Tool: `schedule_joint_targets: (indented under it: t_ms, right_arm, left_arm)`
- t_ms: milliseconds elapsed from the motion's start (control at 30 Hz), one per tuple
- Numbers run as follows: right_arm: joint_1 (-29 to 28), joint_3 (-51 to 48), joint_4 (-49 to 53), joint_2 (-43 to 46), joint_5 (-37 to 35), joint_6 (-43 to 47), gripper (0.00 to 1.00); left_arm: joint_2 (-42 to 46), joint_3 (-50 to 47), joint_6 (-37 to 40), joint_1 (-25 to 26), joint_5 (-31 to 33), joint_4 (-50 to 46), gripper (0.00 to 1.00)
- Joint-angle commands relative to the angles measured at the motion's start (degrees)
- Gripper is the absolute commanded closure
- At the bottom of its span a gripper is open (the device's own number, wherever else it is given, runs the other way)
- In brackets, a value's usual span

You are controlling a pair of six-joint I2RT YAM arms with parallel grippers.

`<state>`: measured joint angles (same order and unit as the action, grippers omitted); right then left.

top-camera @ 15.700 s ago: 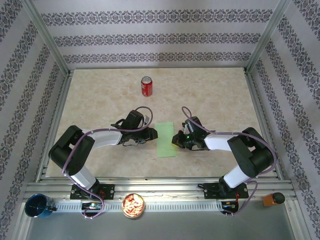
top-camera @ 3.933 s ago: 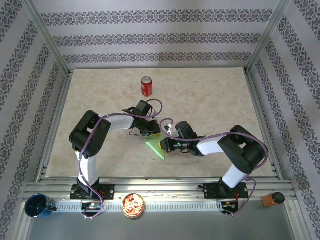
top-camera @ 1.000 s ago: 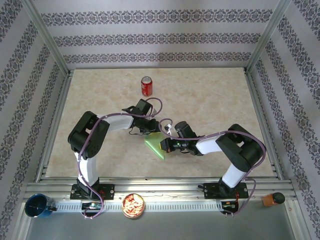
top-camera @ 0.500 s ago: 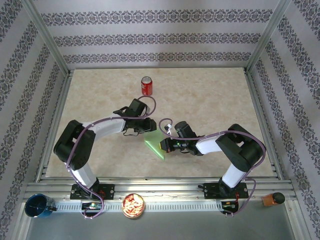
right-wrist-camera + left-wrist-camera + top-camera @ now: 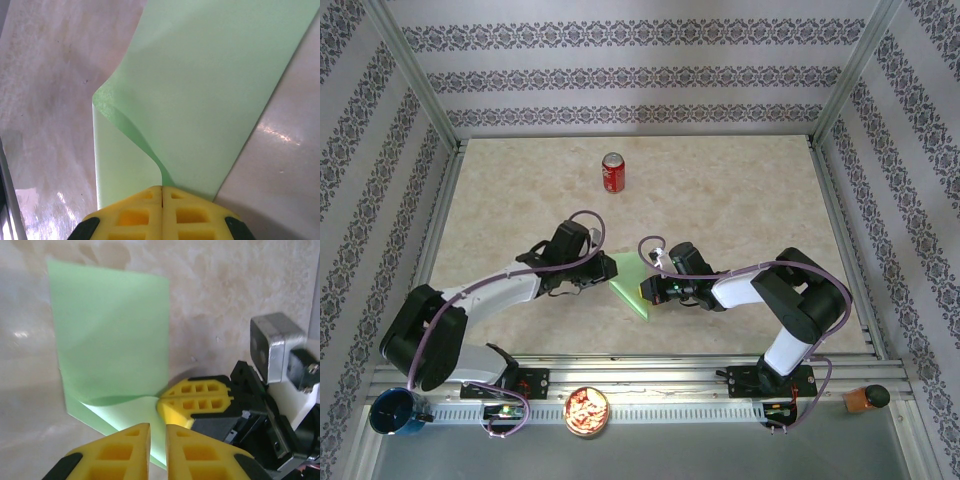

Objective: Fold a paper plane with a square sheet of paper (pick it up from the middle)
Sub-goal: Third fold the triangle at the center of the table.

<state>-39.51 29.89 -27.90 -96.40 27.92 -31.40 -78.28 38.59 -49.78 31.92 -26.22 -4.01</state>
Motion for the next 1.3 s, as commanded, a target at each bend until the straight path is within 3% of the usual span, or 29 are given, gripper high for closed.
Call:
schedule_joint_targets:
  t_ms: [0, 133, 333, 500, 767, 1267]
  right_arm:
    - [-0.3, 0.6, 1.36, -0.28, -1.73, -0.02, 1.0]
    - [-0.31, 1.3, 1.78, -0.4, -1.38, 0.1, 1.0]
    - [-0.35, 1.82, 2.77, -0.37, -1.38, 0.62, 1.0]
    - [-0.31, 1.85, 2.85, -0.71, -1.47, 0.62, 1.0]
    - [-0.4, 2.28, 3.2, -0.5, -1.38, 0.57, 1.0]
    - [-0.22, 4.12, 5.13, -0.09, -0.83, 1.96, 1.0]
  left_arm:
    - [-0.82, -2.39, -5.73, 2.36, -1.67, 9.16, 0.86]
    - [-3.01, -2.96, -6.47, 3.09, -0.8, 11.09, 0.87]
    - [-6.66, 5.93, -0.27, 1.52, 5.64, 1.37, 0.81]
    - [-13.88, 9.44, 0.83, -2.36, 2.82, 2.44, 0.84]
    - [-23.38, 12.9, 3.03, -2.74, -3.23, 4.01, 0.87]
    - [-25.48, 12.81, 4.73, -2.75, -2.52, 2.48, 0.87]
